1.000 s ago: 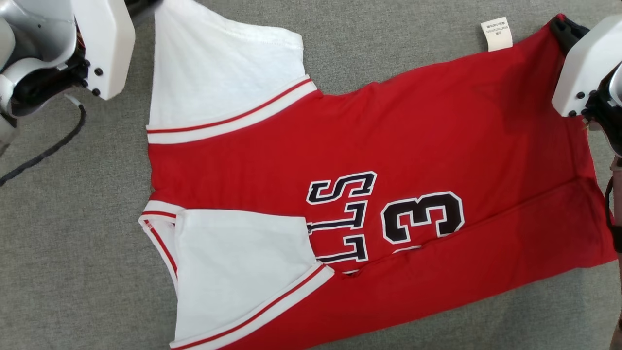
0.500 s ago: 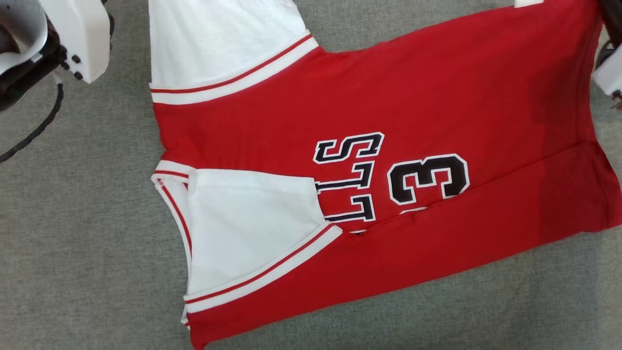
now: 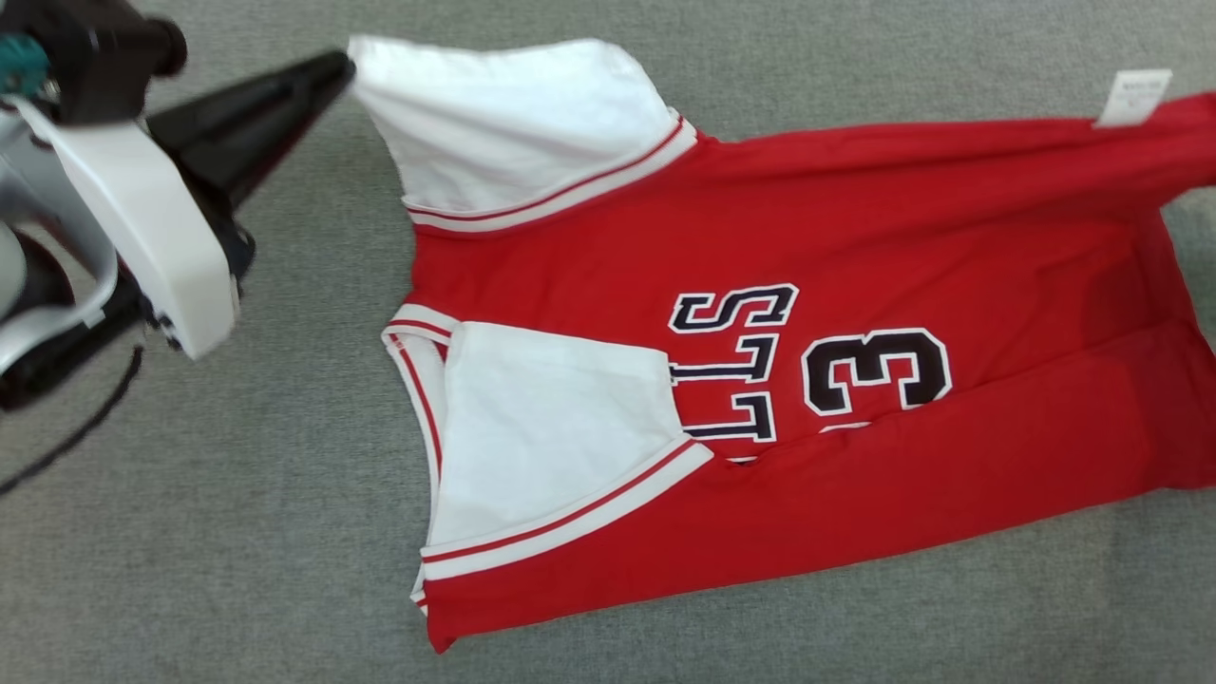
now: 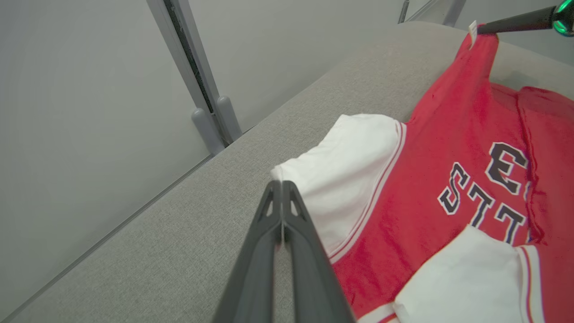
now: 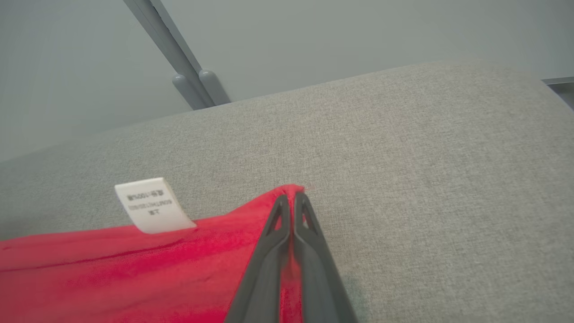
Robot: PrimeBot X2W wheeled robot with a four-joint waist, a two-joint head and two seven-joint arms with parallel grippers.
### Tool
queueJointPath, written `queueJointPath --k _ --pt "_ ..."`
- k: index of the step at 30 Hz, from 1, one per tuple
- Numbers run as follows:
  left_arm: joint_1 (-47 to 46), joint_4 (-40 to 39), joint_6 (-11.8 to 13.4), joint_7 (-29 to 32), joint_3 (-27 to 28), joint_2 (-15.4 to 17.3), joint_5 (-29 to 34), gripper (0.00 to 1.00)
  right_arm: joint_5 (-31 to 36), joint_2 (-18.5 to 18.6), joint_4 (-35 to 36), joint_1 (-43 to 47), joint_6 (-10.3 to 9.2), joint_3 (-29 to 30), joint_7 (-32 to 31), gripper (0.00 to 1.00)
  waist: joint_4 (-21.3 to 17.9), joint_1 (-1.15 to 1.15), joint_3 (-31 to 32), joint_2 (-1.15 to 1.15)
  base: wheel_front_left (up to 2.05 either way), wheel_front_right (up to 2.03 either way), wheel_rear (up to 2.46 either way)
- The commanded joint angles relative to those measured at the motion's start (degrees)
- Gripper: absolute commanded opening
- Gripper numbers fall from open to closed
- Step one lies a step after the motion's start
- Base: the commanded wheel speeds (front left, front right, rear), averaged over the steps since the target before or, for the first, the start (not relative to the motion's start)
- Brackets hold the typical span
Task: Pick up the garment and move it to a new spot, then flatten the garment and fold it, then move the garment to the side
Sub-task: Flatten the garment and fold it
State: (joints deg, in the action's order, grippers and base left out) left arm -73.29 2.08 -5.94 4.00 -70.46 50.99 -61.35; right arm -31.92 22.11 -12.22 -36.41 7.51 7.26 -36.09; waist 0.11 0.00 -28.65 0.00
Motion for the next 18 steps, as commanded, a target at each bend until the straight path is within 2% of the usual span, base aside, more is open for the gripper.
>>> queueJointPath --k 1,7,12,18 --pt "2.61 -2.90 1.16 -0.45 -0.18 1.25 -1.21 0.00 -1.04 1.09 1.19 2.61 -0.05 0.98 -0.56 0.00 1.30 0.00 1.16 0.00 0.00 0.00 0.00" --pt "9.75 -11.85 4.73 -1.26 -1.04 5.23 -3.83 0.00 -3.08 2.13 5.00 10.04 -0.05 2.93 -1.60 0.00 2.73 0.00 2.46 0.00 0.00 0.00 0.00" --pt "15.04 -18.02 7.12 -1.49 -1.75 7.22 -4.77 0.00 -2.90 3.01 7.78 15.43 -0.05 4.69 -1.48 0.00 3.58 0.00 3.07 0.00 0.00 0.00 0.00" --pt "22.73 -23.99 10.78 -2.59 -2.36 7.89 -4.75 0.00 -2.92 2.82 12.25 22.99 -0.04 6.47 -0.97 0.00 4.18 0.00 3.92 0.00 0.00 0.00 0.00"
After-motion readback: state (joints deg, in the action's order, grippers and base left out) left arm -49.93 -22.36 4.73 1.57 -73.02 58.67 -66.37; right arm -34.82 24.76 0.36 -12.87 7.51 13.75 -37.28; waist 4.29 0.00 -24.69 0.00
